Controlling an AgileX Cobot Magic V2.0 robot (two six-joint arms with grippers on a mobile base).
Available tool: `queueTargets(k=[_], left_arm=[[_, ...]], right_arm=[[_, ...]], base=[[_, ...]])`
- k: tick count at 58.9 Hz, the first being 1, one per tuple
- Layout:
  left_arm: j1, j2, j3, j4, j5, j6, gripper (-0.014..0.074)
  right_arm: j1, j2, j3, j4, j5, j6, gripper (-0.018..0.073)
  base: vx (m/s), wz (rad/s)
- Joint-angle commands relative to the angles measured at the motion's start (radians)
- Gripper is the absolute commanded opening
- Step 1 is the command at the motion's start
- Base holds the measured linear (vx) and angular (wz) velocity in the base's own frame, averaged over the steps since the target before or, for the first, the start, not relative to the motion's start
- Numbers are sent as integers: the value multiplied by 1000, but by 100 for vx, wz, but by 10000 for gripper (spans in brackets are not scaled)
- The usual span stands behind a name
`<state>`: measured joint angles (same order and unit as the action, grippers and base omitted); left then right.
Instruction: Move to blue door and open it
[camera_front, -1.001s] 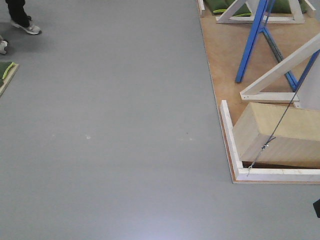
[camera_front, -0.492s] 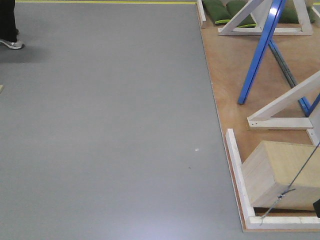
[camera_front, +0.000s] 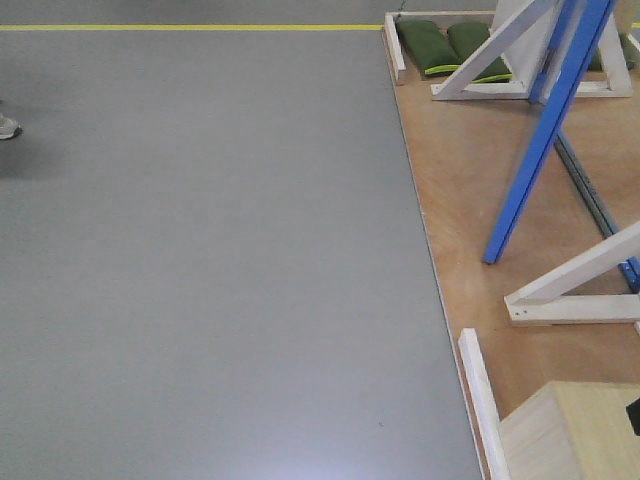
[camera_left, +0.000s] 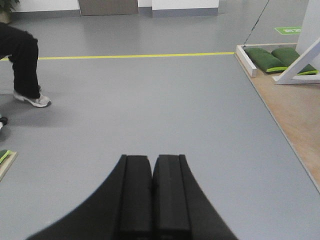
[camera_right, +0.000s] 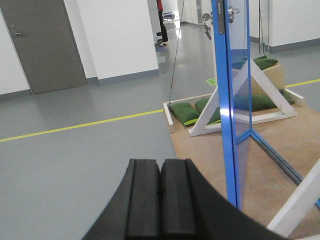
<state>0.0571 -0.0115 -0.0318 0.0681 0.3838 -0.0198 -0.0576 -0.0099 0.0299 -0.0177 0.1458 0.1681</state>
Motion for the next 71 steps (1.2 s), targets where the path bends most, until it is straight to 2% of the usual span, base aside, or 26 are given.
queueTargets(k=[1, 71], left_arm=[[-7, -15, -30, -2, -81, -7, 73], [-7, -15, -30, -2, -81, -7, 73]], right_arm=[[-4, -17, -9, -8, -83, -10, 8], [-5, -16, -9, -8, -83, -10, 8]], base=[[51, -5], [48, -2]])
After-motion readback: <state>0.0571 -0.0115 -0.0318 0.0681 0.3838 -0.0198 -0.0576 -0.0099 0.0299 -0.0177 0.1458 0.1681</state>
